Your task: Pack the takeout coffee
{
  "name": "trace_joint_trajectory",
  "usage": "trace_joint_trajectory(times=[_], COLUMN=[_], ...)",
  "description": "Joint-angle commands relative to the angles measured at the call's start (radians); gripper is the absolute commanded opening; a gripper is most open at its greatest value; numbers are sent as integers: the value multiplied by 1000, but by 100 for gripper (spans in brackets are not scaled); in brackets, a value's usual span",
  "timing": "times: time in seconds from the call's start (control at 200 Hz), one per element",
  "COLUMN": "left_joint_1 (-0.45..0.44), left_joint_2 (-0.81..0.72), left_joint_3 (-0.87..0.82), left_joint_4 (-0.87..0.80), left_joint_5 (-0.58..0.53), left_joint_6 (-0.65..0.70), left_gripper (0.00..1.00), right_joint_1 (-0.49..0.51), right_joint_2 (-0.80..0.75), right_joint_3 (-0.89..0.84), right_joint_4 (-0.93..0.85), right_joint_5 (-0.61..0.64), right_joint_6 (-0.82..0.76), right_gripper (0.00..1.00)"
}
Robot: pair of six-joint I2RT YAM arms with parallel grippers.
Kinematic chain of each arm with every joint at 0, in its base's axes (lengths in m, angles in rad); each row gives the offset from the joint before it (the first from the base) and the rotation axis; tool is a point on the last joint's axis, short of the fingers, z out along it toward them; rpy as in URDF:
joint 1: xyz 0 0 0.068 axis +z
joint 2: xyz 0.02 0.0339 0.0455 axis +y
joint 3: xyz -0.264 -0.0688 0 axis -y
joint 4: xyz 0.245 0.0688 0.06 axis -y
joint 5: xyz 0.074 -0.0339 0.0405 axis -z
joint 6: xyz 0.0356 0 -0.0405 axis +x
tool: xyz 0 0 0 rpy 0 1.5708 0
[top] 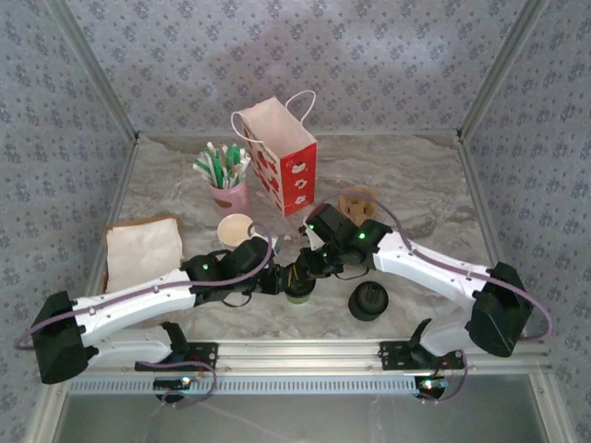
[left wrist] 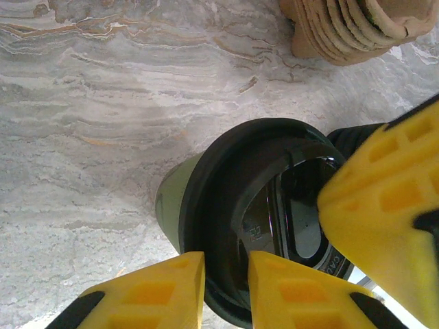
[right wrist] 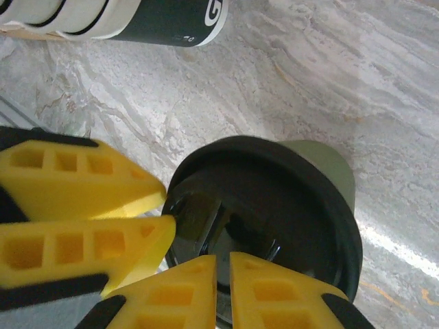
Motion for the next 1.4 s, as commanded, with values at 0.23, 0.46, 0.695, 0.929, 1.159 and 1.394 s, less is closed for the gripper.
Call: trace_joint_trajectory(times=[0.23, 0.46, 0.695, 0.929, 1.159, 1.394], left_joint_1=[-3, -22, -45, -53, -52, -52], left_joint_2=[84, 137, 193, 200, 188, 134], left_joint_3=[32, 73, 110, 162, 309, 430], left_joint_4=[16, 38, 60, 29, -109, -211], left_joint_5=[36, 43, 53, 44, 4, -23], left_joint_6=[2, 3, 6, 13, 65, 102], left_gripper=[24, 24, 24, 28, 52, 75], right_joint_1=[3, -14, -43, -58, -99, -167], right_joint_2=[-54, -70, -106, -184, -281, -392], right_joint_3=[-19, -49, -87, -60, 9, 79], right_joint_4=[-77, -136, -156, -184, -239, -304], right_joint_5=[9, 73, 95, 100, 110, 110], right_joint_6=[-12, -12, -15, -12, -16, -81], right_gripper=[16, 16, 16, 21, 38, 55])
